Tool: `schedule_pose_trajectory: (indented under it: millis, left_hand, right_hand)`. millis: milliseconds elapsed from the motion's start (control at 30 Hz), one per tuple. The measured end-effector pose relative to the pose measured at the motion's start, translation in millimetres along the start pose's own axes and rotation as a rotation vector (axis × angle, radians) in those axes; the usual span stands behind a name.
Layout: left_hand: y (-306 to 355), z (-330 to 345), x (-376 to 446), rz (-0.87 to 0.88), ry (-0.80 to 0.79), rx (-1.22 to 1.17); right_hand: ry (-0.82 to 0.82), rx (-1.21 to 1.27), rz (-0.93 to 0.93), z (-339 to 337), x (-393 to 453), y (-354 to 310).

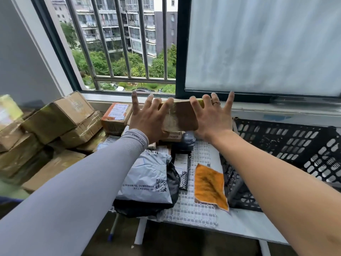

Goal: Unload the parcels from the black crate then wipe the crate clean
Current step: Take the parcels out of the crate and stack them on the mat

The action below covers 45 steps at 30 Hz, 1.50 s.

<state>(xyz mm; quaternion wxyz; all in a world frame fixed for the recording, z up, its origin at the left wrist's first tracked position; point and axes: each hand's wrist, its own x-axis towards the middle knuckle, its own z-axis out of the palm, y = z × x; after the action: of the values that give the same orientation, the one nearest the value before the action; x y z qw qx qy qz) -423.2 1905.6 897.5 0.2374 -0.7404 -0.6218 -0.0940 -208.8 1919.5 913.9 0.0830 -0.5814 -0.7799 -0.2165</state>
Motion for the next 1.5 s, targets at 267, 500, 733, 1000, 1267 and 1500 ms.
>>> schedule_pose_trajectory:
  millis: [267, 500, 733, 1000, 1267, 1500]
  left_hand:
    - [-16.8, -5.3, -17.0, -0.032, -0.021, 0.012]
    - [-62.0, 12.6, -17.4, -0.011, -0.019, -0.008]
    - [-143.7, 36.2, -24.8, 0.040, -0.044, -0.040]
    - [-201.4, 65.1, -19.8, 0.150, 0.025, -0.120]
    - [-204.0, 81.8, -11.7, 0.233, 0.107, -0.204]
    - [-222.9, 77.6, 3.9, 0.106, -0.150, -0.446]
  right_hand:
    - [0.027, 0.019, -0.034, 5.5, 3.3, -23.7]
    - [0.051, 0.013, -0.010, 10.0, 21.9, -63.0]
    - [0.022, 0.011, 0.004, 8.6, 49.8, -136.6]
    - [-0.127, 0.117, 0.107, 3.1, 79.7, -187.7]
    - [-0.253, 0.243, -0.001, -14.8, 84.4, -189.9]
    - [-0.318, 0.492, 0.006, -14.6, 90.4, -161.0]
